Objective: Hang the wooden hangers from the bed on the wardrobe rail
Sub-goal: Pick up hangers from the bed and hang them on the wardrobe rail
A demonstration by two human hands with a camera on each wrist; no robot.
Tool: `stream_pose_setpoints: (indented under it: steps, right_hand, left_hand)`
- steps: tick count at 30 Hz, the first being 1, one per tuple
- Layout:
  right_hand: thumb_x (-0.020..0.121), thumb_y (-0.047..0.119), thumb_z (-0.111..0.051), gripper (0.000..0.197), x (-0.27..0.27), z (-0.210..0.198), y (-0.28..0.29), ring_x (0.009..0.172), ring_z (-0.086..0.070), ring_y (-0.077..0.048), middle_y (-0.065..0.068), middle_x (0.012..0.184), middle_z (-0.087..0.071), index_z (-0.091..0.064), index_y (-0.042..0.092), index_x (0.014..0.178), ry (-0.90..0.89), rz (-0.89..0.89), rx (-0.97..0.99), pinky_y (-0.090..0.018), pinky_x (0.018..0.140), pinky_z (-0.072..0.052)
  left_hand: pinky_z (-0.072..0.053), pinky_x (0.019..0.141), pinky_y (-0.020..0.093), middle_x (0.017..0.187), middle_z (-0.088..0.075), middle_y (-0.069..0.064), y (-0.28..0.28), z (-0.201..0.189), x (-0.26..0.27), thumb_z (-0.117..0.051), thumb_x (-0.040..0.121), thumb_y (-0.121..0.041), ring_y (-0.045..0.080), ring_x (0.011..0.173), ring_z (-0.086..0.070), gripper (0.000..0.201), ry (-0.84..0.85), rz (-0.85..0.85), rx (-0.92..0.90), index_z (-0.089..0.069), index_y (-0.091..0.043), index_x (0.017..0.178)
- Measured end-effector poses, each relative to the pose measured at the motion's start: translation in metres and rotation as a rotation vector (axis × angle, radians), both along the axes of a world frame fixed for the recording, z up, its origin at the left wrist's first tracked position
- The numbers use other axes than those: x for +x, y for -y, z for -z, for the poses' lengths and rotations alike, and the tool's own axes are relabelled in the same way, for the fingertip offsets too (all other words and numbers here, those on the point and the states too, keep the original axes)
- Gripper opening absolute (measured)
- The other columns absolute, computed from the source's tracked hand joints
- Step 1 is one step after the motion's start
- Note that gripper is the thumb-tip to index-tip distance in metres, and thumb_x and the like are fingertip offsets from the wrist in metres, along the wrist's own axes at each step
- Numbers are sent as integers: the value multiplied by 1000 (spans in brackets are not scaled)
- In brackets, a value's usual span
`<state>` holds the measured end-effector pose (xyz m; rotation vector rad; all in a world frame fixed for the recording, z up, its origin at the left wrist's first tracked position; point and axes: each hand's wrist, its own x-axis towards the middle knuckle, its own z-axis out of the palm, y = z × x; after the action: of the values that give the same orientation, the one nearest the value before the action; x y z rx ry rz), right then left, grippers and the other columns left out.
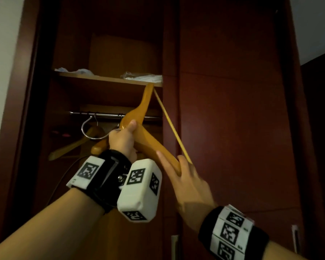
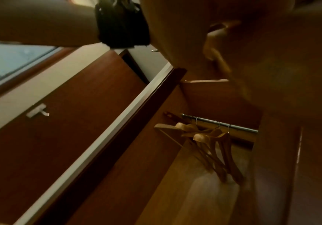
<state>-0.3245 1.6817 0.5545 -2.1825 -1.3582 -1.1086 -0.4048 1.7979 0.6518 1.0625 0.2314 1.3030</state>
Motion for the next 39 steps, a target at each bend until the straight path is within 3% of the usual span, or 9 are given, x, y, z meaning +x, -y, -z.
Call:
stream_pose_setpoints:
  steps: [3,8,11,15,17,23,27,35,39]
  right_hand:
    - [75,5,-34,70,3,6,0,77,-64,-32,-15,102,-67,-31,32,140,114,120,109,-40,58,-52]
    - [81,3,-28,65,4,4,-5,72,-64,-29,-11,102,-68,-37,37,136,187,154,186,-25,35,-42]
    - [79,7,-46,65,6,0,-9,63,-61,-24,-9,99,-68,-34,32,138,239,141,202,-21,32,-36]
    - [52,16,-82,99,12,-12,-11,49,-56,-20,-9,86,-64,-34,25,138,185,170,194,-21,31,-34]
    - [49,20,-85,101,4,-20,-6,46,-57,-20,-8,80,-60,-37,22,138,126,189,195,-23,31,-36]
    - [96,26,-42,74,-2,-49,8,102,-58,-34,-8,118,-42,10,35,149,-147,110,59,-40,82,-46]
    - [95,26,-44,69,3,-70,-7,102,-56,-33,-7,105,-46,-1,36,149,-347,92,-9,-38,87,-46]
    - [97,23,-47,42,33,-106,-97,102,-60,-26,-11,120,-59,-40,16,138,-579,34,-32,-34,82,-49]
    - [96,23,-45,16,49,-134,-154,72,-54,-22,-8,85,-55,-52,10,101,-676,53,-30,-34,67,-48]
  left_hand:
    - [-48,74,43,126,-56,20,-2,-1,-4,-55,93,-23,36,113,-56,50,-44,-32,-22,-40,3,134]
    - [-46,85,45,123,-55,17,-4,-5,-5,-58,91,-22,34,111,-56,52,-36,-21,-16,-37,0,134]
    - [-52,83,49,116,-58,17,-12,-10,-2,-68,83,-22,34,101,-61,53,-7,-64,56,-43,-4,126]
    - [-51,68,26,102,-55,3,-19,-14,2,-71,80,-30,16,87,-59,53,-25,-117,343,-42,-12,122]
    - [-44,74,13,105,-55,-7,-24,-11,1,-66,84,-33,10,101,-55,55,-99,-178,587,-44,-12,129]
    - [-34,107,33,146,-33,4,-84,15,4,-46,91,-48,21,132,-37,63,-666,-737,1296,-27,-25,146]
    - [-24,116,41,152,-25,3,-130,32,16,-45,91,-51,23,140,-26,66,-947,-842,1281,-19,-30,148]
    - [-2,120,44,159,0,1,-195,19,32,-47,94,-36,21,147,5,71,-1300,-913,1502,-3,-34,150]
    - [2,118,46,160,3,1,-228,18,49,-43,95,-38,23,147,8,70,-1375,-946,1510,2,-35,149]
